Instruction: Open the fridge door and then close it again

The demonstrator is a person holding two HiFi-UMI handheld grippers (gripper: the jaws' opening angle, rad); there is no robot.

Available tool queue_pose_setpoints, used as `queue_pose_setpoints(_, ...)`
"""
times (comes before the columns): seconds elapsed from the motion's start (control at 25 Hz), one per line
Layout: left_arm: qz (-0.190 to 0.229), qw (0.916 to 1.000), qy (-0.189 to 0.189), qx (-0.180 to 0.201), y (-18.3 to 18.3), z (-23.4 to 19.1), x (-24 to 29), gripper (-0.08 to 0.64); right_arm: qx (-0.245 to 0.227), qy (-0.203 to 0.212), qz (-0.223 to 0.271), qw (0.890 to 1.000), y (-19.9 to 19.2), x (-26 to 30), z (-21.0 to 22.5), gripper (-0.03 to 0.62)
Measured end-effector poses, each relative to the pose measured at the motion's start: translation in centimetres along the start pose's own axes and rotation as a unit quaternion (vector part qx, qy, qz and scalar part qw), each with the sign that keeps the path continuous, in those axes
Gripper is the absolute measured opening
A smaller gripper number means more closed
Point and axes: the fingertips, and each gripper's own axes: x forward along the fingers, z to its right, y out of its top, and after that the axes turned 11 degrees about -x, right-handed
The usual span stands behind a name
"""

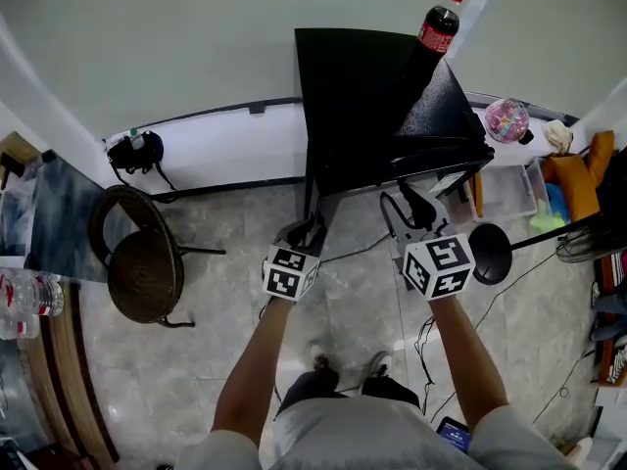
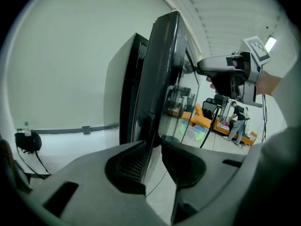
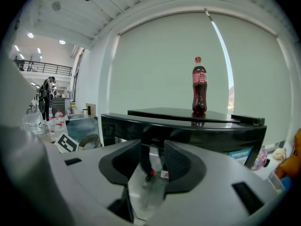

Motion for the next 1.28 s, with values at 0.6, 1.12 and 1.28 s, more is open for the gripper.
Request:
queue_pose_setpoints(0.6, -0.002, 0.9999, -0.008, 0.012, 3.0, -3.0, 2.5, 0.087, 0.001, -0.008, -0.006, 1.0, 0.8, 2.8, 1.1, 0.15)
queue_pose_setpoints(1.12, -0.007, 0.9991, 0.03, -0.029, 2.4, -4.4, 0.5, 0.092, -0.015, 0.006, -0.006, 1.0, 1.0, 1.5, 0.8, 0.186)
queue_pose_setpoints(1.28, 0.02, 0.9985, 0.04, -0.03, 4.2, -3.9, -2.2, 0.092, -0.034, -0.005, -0.006, 0.999, 0.5, -1.5, 2.1, 0.186)
